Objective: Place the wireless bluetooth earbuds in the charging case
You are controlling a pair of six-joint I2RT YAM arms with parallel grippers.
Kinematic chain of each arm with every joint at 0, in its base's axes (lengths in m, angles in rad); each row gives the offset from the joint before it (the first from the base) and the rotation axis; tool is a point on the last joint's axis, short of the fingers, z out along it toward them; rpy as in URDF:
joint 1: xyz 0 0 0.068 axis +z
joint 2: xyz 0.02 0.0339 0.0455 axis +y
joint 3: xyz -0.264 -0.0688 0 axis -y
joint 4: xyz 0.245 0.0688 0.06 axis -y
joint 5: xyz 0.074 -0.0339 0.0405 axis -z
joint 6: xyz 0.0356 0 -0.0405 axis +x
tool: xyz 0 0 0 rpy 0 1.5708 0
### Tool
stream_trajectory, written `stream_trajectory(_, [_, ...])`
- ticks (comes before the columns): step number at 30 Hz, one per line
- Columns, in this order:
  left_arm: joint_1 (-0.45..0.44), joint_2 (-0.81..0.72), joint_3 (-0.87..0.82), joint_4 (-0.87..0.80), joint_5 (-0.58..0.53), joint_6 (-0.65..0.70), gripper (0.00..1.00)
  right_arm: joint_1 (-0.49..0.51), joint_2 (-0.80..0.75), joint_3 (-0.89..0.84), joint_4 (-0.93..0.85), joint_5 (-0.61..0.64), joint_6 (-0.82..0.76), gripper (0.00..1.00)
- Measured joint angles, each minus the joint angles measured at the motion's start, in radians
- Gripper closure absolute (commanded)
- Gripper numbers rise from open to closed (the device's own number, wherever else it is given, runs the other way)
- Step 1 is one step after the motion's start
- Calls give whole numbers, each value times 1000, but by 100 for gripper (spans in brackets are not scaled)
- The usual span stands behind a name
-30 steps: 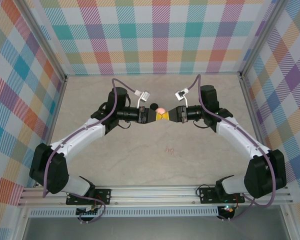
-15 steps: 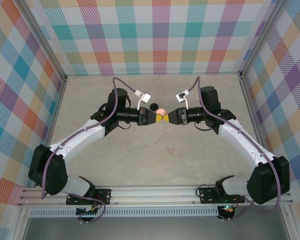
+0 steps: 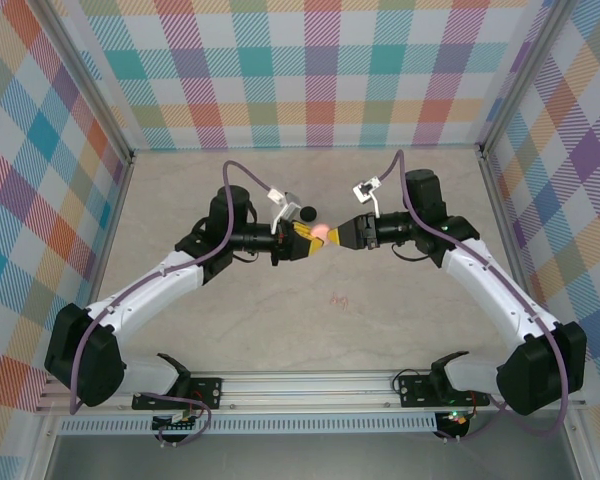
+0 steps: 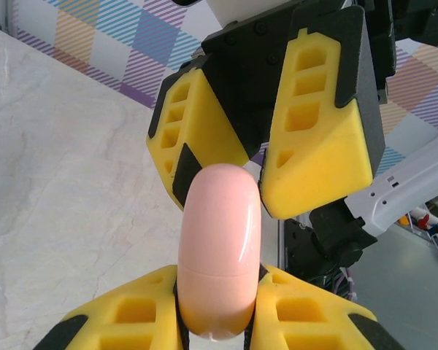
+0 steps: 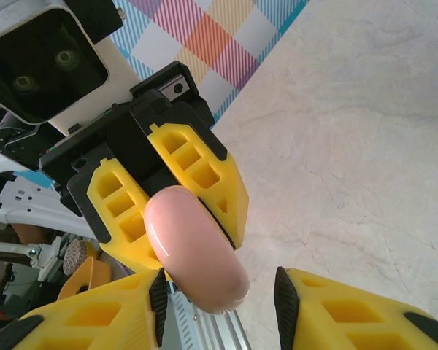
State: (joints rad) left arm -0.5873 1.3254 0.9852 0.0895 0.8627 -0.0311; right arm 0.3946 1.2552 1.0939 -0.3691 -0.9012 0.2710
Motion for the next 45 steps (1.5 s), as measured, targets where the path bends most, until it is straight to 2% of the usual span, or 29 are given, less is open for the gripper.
stream_trajectory(10, [-9, 0, -1, -1, -3, 45, 83, 6, -1, 12, -30, 19, -16, 56])
stream_trajectory(21, [-39, -5, -33, -1, -7, 101, 83, 10, -27, 12, -36, 157, 5, 56])
stream_trajectory(34, [-41, -50, -71, 51, -13, 114, 82, 13, -80, 31, -82, 270, 12, 47])
stream_trajectory(39, [-41, -58, -105, 119, -20, 103, 82, 13, -140, 43, -116, 367, 15, 47])
stream_trajectory(45, [-41, -58, -113, 182, -19, 86, 80, 12, -196, 53, -198, 586, 40, 47])
